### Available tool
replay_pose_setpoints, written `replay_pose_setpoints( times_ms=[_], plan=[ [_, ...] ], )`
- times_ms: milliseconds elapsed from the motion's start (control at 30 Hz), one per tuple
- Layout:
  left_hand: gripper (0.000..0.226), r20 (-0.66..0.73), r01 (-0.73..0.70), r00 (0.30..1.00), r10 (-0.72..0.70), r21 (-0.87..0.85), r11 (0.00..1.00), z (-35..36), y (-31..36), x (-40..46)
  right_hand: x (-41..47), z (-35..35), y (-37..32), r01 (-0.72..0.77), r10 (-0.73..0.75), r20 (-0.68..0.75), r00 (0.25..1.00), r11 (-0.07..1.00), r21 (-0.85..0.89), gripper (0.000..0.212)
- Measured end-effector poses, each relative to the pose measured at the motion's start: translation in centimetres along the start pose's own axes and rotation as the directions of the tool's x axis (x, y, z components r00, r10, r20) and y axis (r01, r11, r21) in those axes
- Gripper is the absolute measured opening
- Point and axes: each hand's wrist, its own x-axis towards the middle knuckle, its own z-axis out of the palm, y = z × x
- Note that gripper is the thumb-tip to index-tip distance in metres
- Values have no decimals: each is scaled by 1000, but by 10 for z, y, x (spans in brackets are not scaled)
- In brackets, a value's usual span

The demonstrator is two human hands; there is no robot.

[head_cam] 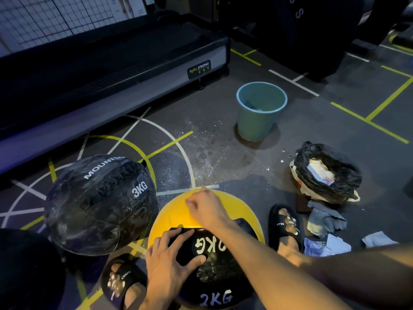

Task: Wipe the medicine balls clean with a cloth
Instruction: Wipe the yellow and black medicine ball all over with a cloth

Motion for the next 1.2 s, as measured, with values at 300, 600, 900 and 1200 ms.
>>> replay_pose_setpoints(
  times_ms=[300,600,900,1200],
  plan=[
    [71,-4,-17,1000,17,-41,999,5,4,-4,3,-47,63,-391,390,-94,916,920,6,31],
    [66,-113,-33,993,39,51,998,7,2,0,23,27,-57,1,16,82,996,978,-210,22],
    [74,9,44,999,-43,-63,997,1,-6,4,-28,-59,90,-474,479,-138,867,878,69,44],
    [76,-10,122,992,-123,-88,989,-3,-14,2,-15,-30,27,-233,235,-105,966,972,32,33]
  ],
)
